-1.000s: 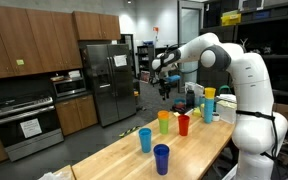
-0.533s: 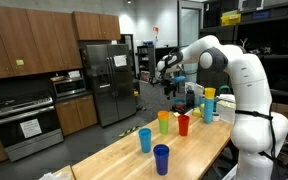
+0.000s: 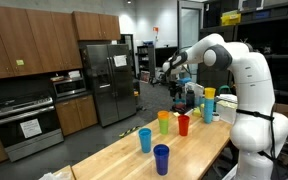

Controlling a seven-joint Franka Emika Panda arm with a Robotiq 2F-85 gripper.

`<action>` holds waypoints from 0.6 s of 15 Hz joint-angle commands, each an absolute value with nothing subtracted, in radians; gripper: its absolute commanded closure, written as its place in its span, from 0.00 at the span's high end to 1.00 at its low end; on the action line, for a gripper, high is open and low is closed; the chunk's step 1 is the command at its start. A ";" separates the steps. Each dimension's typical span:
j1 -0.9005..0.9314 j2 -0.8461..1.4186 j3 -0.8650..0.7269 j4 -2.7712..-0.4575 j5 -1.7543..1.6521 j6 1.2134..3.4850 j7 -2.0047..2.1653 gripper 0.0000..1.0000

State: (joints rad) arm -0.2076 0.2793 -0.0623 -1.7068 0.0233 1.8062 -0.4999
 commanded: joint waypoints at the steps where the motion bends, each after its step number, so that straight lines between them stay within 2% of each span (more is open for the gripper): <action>1: -0.209 0.182 -0.072 -1.854 0.031 1.853 -0.518 1.00; 9: -0.220 0.067 -0.122 -2.020 0.020 1.881 -0.566 1.00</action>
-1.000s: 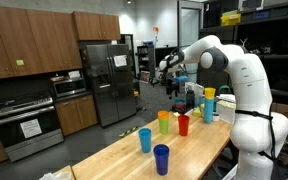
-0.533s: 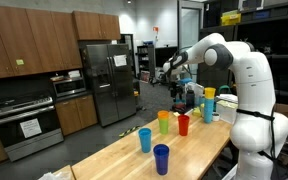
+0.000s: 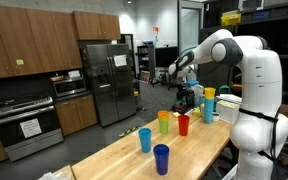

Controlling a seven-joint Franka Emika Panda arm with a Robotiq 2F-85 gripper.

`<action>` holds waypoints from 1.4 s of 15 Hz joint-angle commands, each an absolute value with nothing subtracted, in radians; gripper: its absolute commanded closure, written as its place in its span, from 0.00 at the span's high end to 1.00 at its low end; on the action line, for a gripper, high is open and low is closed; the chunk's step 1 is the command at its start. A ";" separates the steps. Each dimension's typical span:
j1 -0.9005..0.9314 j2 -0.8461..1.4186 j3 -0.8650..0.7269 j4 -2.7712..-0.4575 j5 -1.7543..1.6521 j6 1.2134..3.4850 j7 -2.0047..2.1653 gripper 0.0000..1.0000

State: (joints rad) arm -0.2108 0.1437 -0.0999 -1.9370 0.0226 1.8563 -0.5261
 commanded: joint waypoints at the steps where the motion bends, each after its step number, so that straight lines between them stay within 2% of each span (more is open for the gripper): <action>1: -0.222 0.051 -0.131 -2.039 0.016 1.880 -0.574 1.00; 11: -0.225 0.019 -0.189 -2.125 0.003 1.898 -0.621 1.00; 21: -0.212 0.069 -0.179 -2.135 -0.018 1.970 -0.611 1.00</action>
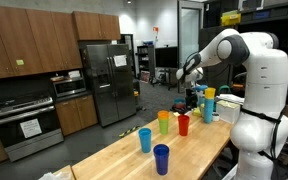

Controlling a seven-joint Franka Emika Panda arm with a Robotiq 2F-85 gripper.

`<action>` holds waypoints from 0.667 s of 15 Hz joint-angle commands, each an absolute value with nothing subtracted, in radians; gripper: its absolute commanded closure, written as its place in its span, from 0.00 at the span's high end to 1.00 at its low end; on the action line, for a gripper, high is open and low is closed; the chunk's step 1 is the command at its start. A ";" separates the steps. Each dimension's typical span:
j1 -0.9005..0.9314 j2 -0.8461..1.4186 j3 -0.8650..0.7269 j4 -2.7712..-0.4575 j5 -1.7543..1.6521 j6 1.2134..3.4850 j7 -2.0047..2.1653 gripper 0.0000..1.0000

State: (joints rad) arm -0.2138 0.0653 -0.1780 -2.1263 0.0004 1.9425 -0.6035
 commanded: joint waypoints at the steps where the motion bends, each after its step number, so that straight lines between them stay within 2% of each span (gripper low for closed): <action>1: -0.213 0.073 -0.178 -2.139 -0.012 1.979 -0.615 1.00; 10: -0.214 0.139 -0.163 -2.123 -0.003 2.047 -0.641 1.00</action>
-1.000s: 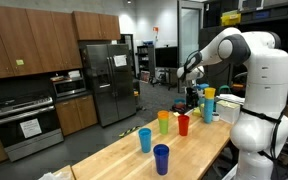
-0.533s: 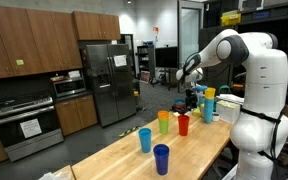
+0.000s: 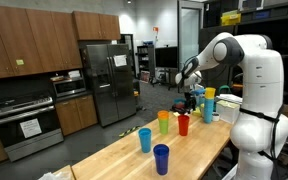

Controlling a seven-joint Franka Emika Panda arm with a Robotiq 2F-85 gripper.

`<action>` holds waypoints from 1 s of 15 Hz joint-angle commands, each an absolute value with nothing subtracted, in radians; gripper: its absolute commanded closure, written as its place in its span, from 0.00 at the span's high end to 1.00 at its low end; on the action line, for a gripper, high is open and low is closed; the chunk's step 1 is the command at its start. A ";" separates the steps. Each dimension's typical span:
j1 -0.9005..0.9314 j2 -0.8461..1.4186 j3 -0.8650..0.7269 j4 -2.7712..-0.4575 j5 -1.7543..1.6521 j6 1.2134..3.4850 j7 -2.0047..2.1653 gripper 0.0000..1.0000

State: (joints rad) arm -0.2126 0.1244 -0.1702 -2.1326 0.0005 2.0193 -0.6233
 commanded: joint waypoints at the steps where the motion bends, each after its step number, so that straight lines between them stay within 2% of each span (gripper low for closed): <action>1: -0.213 0.145 -0.159 -2.122 0.001 2.056 -0.644 1.00; 15: -0.222 0.222 -0.126 -2.071 0.046 2.080 -0.692 1.00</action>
State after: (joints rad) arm -0.2107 0.1972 -0.1344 -2.1013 0.0240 2.0762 -0.6619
